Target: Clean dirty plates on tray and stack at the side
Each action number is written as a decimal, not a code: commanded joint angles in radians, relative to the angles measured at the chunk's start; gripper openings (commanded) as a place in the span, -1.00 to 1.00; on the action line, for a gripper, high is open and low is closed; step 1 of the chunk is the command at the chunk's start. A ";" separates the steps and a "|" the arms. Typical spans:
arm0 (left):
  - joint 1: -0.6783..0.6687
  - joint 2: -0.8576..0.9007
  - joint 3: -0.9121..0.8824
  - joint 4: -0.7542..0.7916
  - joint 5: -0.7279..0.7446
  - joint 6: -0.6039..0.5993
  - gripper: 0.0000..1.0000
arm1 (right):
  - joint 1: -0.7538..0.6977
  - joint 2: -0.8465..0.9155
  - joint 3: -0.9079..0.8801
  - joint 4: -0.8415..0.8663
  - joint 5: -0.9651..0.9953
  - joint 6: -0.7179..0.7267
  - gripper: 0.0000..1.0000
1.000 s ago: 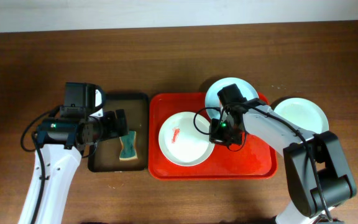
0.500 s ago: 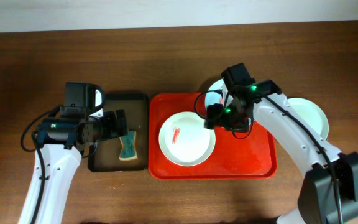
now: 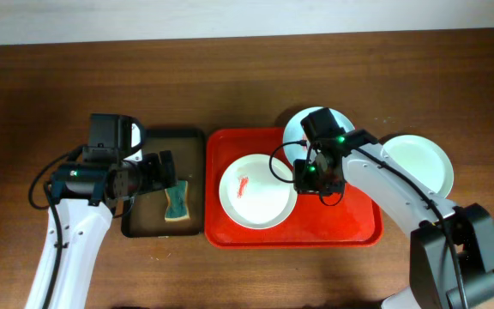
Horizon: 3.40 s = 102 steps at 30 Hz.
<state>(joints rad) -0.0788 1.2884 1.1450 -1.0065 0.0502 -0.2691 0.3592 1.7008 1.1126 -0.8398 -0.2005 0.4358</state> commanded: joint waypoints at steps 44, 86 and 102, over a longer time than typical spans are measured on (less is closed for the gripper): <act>0.003 -0.007 0.016 0.001 0.010 0.005 0.99 | 0.087 -0.006 -0.177 0.325 0.102 -0.089 -0.92; 0.003 -0.007 0.016 0.001 0.010 0.005 0.98 | 0.146 -0.004 -0.142 0.192 0.167 0.202 -0.59; 0.003 -0.007 0.016 0.001 0.010 0.005 0.98 | 0.145 -0.003 -0.161 0.235 0.165 0.197 -0.92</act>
<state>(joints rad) -0.0788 1.2884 1.1450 -1.0065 0.0502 -0.2691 0.4953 1.7004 0.9588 -0.6102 -0.0494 0.6315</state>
